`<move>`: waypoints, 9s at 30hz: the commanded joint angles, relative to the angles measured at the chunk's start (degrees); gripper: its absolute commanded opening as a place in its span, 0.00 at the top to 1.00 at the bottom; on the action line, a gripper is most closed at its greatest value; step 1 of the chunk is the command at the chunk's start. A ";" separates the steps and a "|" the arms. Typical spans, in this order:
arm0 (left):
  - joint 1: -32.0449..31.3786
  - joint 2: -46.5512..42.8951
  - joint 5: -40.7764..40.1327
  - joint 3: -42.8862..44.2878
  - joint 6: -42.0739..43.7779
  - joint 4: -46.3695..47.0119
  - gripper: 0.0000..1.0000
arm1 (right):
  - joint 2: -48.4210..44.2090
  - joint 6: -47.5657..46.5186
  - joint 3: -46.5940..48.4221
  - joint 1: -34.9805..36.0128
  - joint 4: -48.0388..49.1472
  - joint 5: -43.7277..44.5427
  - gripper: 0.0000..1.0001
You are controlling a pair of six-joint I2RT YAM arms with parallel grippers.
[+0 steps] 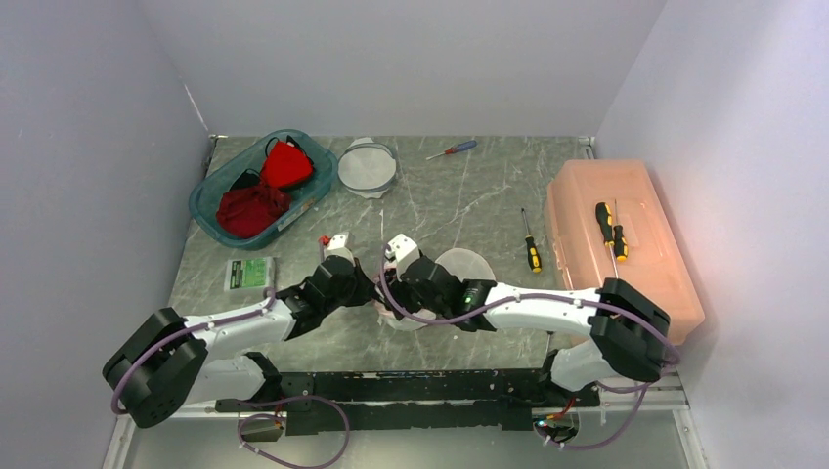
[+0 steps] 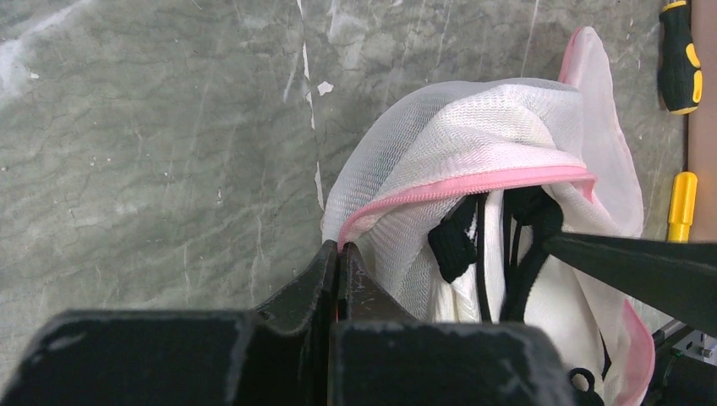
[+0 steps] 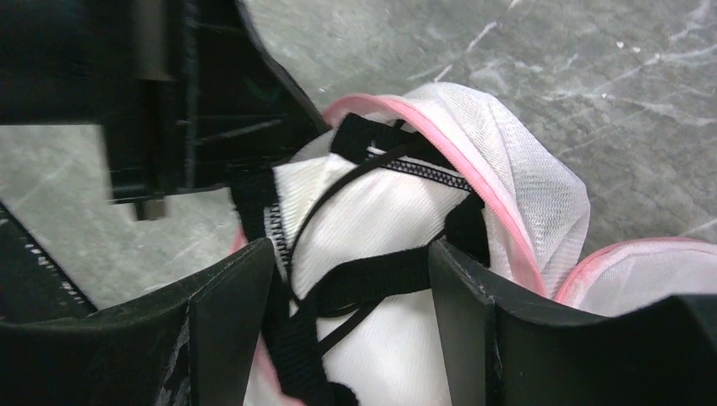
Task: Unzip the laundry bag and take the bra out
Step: Pick up the bra from the laundry bag.
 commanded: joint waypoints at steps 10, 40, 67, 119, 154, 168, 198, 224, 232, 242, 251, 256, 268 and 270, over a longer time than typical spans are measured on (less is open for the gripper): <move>0.05 1.85 3.18 -0.78 -1.76 4.91 0.97 | 0.83 2.15 2.29 4.00 3.73 11.69 0.30; 0.05 -0.75 2.63 -2.81 -2.42 3.88 0.97 | -4.94 2.66 1.78 4.21 2.04 7.53 0.36; 0.12 -3.39 1.94 -2.88 -2.51 1.18 0.97 | -0.19 2.37 1.55 6.17 1.02 17.14 0.37; 0.05 -1.34 3.00 -1.84 -2.59 2.26 0.97 | 0.58 1.88 0.02 0.01 3.02 4.39 0.60; 0.11 -1.85 1.87 2.92 -0.51 -1.58 0.97 | -30.68 16.28 -10.41 -20.51 17.55 -41.45 1.00; 0.04 -1.49 2.39 5.88 0.49 -2.94 0.97 | -36.67 12.82 -9.78 -21.64 25.20 -30.91 1.00; 11.34 -6.08 42.93 44.36 -6.33 -36.84 0.06 | -41.12 -32.02 -5.04 16.12 -6.18 22.48 1.00; 3.09 7.69 42.64 47.68 -13.76 -35.67 0.06 | -33.48 -44.68 -5.95 23.01 5.21 33.02 1.00; 3.17 10.16 39.41 48.03 -12.54 -35.57 0.30 | -33.40 -43.89 -6.28 23.68 5.30 32.13 1.00; 3.12 10.46 41.70 46.67 -13.67 -31.13 0.97 | -32.43 -43.29 -6.18 24.29 4.60 32.42 1.00; 3.35 9.09 41.04 45.62 -13.99 -29.05 0.97 | -31.66 -32.47 2.24 24.44 -8.73 24.53 0.00; 4.80 7.98 38.01 45.85 -11.67 -29.95 0.97 | -35.73 -25.28 9.47 24.33 -10.88 12.08 0.00; 12.72 -2.87 4.15 49.32 7.29 -40.91 0.97 | -44.89 -22.57 9.00 23.97 8.30 33.46 0.00; 13.79 -4.45 -3.56 50.46 9.81 -42.51 0.97 | -43.03 -22.28 7.25 22.41 9.71 39.59 0.00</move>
